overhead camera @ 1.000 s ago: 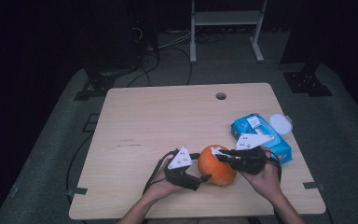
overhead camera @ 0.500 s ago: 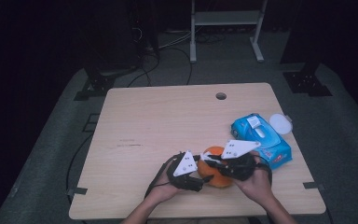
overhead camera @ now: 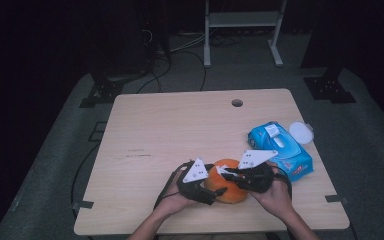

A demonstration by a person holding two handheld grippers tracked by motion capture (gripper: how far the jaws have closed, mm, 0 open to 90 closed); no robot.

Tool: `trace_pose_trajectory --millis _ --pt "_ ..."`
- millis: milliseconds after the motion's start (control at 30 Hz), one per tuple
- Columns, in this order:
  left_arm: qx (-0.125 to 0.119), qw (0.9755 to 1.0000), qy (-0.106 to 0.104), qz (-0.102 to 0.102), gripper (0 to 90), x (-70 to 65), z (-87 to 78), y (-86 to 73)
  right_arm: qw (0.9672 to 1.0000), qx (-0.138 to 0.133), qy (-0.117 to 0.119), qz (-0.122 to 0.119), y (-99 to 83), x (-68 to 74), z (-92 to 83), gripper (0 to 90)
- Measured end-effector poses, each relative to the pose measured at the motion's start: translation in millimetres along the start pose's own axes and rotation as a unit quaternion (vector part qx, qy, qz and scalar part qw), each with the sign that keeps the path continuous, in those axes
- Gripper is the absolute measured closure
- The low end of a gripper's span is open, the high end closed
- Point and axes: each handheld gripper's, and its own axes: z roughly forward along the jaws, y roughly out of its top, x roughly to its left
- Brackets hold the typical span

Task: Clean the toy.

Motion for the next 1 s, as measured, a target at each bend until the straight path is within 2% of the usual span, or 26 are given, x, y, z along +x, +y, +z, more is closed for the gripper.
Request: trace_pose_trajectory --millis 33,133,233,267,333,400,433,467,533,567,600,633,667,800,833,867,933,967,1000 --pt "0.002 1.0 0.0 0.003 22.7 1.6 -1.4 -1.2 1.0 -0.001 0.008 0.004 -1.0 -3.8 -0.7 79.7" --pt "0.009 0.9999 0.001 0.009 24.6 5.5 -3.0 -4.6 0.9998 -0.001 0.007 0.017 -5.8 -11.7 -4.0 79.7" --pt "0.013 0.9999 -0.004 0.001 24.4 10.5 -5.5 -8.5 0.9995 0.008 -0.01 0.028 -13.7 -21.9 -7.3 79.6" --pt "0.01 0.9999 -0.008 -0.003 23.3 11.7 -6.0 -8.2 0.9993 0.01 -0.013 0.034 -16.4 -25.3 -8.6 79.6" --pt "0.004 1.0 -0.007 -0.004 17.4 11.2 -6.0 -3.5 0.9988 0.003 -0.004 0.049 -19.2 -28.1 -9.8 79.6" --pt "-0.018 0.9998 -0.004 0.007 11.6 7.8 -4.7 1.8 0.9992 0.003 -0.008 0.04 -17.0 -23.2 -7.3 79.5" --pt "-0.023 0.9997 -0.007 0.01 11.5 5.7 -3.5 3.7 0.9993 -0.002 0.003 0.038 -15.1 -20.0 -5.4 79.5" --pt "-0.019 0.9996 -0.008 0.02 12.0 4.2 -2.6 4.4 0.9994 -0.006 0.014 0.032 -12.6 -15.4 -3.0 79.5" --pt "-0.005 0.9993 -0.006 0.036 17.9 3.2 -3.0 2.2 0.9999 0.003 0.01 0.007 -7.4 -5.0 1.6 79.3" --pt "-0.005 0.9995 -0.009 0.029 21.4 4.7 -4.5 0.5 1.0 0.007 0.005 -0.002 -6.1 -2.6 2.1 79.2" --pt "-0.004 0.9997 -0.013 0.02 23.6 6.5 -5.8 -1.0 0.9999 0.006 0.008 -0.002 -6.3 -3.3 1.7 79.3" --pt "-0.004 0.9997 -0.013 0.02 25.6 6.5 -5.8 -1.0 0.9999 0.006 0.008 -0.002 -6.3 -3.3 1.7 79.3" --pt "0.002 0.9998 -0.011 0.015 26.8 9.3 -8.0 -2.9 0.9999 0.006 0.012 0.008 -8.8 -9.2 0.1 79.4" --pt "0.007 0.9998 -0.016 0.004 27.5 14.5 -10.7 -6.1 0.9995 0.008 0.003 0.031 -18.9 -22.8 -3.7 79.5" --pt "0.007 0.9998 -0.015 0.008 26.9 14.5 -10.5 -4.8 0.9994 0.007 0.0 0.034 -20.2 -24.4 -5.0 79.5" --pt "0.006 0.9998 -0.012 0.013 24.8 13.5 -10.3 -2.0 0.9993 0.005 0.0 0.038 -20.2 -24.5 -5.9 79.5" --pt "0.0 0.9999 -0.009 0.014 17.0 12.2 -9.9 1.0 0.9996 0.004 -0.002 0.029 -17.0 -19.5 -4.5 79.4" --pt "-0.022 0.9995 -0.011 0.021 14.8 8.7 -8.4 4.7 0.9997 0.001 0.003 0.024 -14.9 -15.8 -2.6 79.4" --pt "-0.021 0.9994 -0.013 0.025 14.8 6.9 -7.0 5.3 0.9996 -0.005 0.019 0.019 -12.6 -11.7 -0.4 79.4"
